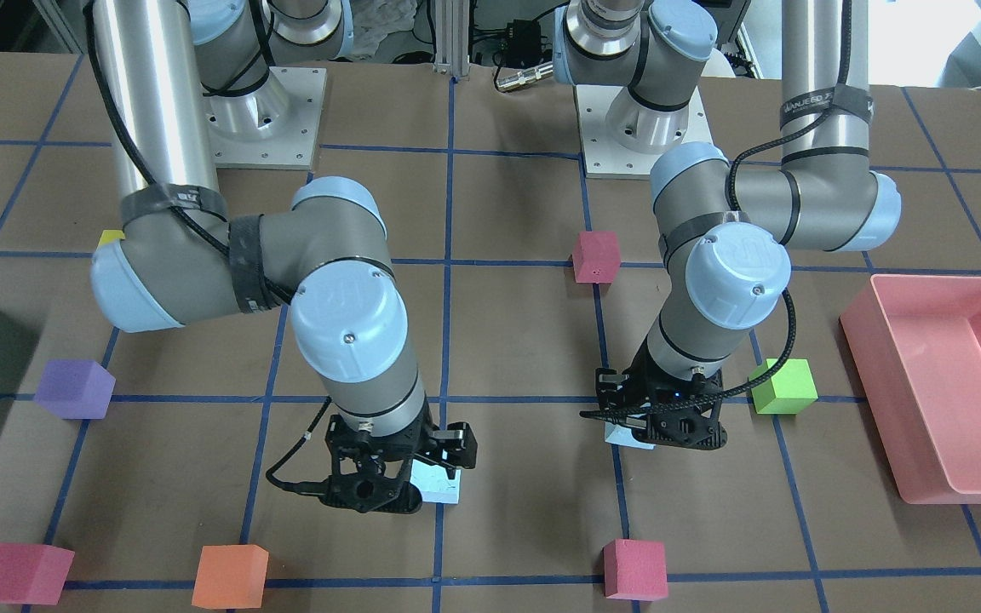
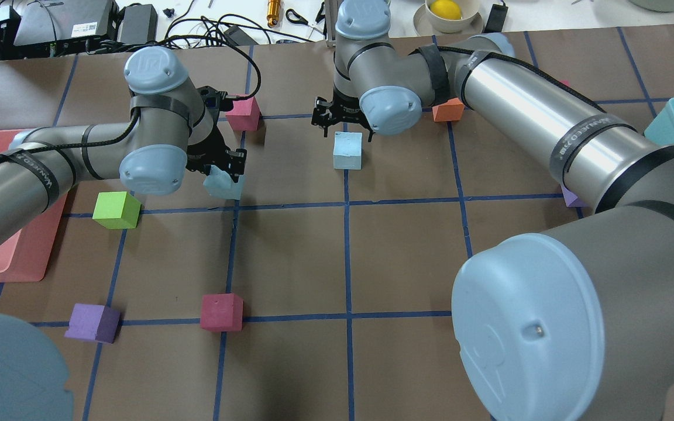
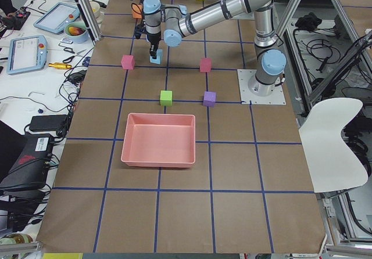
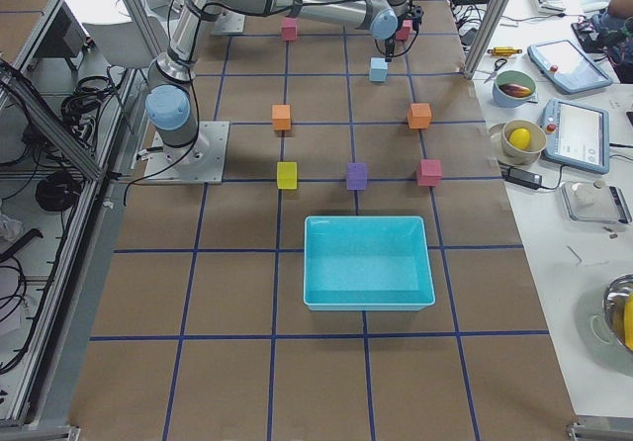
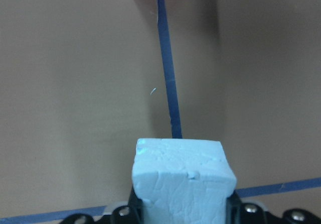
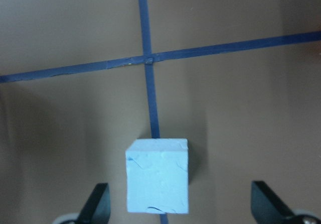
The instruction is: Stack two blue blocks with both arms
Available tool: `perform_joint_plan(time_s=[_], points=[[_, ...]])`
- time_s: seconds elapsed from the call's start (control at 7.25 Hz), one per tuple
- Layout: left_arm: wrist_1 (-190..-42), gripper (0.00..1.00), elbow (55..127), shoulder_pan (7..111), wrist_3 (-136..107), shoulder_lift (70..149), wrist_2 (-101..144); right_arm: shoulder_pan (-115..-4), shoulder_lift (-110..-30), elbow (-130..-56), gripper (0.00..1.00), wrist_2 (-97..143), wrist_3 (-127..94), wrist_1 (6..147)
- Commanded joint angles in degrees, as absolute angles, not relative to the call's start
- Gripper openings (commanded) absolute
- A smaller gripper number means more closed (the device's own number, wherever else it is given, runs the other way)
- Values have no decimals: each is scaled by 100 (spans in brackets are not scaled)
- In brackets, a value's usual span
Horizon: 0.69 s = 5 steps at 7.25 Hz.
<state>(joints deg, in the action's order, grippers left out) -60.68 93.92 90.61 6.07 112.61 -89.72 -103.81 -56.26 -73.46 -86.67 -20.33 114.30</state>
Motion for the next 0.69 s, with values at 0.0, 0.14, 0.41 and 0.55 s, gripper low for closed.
perform_joint_plan(time_s=[0.0,0.14,0.41,0.55], points=[[-6941,0,8424,9237,109,11521,-8930,-9864,-6351,-7374,100,-8868,-1348,10472],[-6996,0,8185,9437,-51,11670,-8938,-9766,-6720,-7374,100,-8912,-1275,9902],[-7013,0,7431,9868,-1006,12205,-8677,-9572,-7318,-7391,100,-8921,-1239,8856],[-7144,0,7009,10140,-1402,12434,-8666,-9406,-7504,-7435,100,-8921,-978,8503]])
